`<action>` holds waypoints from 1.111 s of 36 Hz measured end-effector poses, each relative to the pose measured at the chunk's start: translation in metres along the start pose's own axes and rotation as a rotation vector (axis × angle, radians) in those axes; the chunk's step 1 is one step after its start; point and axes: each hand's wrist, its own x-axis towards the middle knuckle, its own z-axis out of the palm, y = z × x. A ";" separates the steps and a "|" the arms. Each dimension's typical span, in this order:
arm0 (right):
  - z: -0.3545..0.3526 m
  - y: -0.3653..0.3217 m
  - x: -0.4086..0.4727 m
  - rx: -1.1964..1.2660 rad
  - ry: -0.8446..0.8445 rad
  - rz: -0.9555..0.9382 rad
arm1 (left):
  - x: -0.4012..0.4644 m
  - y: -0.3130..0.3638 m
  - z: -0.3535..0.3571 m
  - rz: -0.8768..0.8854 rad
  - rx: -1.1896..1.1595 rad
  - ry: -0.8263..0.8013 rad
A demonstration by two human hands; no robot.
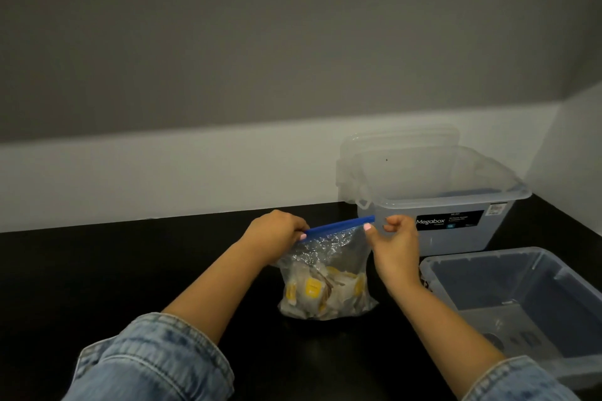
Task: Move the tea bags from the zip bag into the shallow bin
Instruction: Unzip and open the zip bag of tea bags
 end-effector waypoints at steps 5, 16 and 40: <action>0.008 -0.010 -0.016 -0.025 0.005 0.026 | -0.009 0.005 0.005 -0.065 -0.200 0.075; 0.034 -0.017 -0.017 -0.158 -0.205 0.137 | -0.021 0.023 0.008 -0.249 -0.496 -0.148; 0.012 -0.016 -0.006 0.284 -0.453 0.577 | -0.013 0.011 0.034 -0.287 -1.634 -0.330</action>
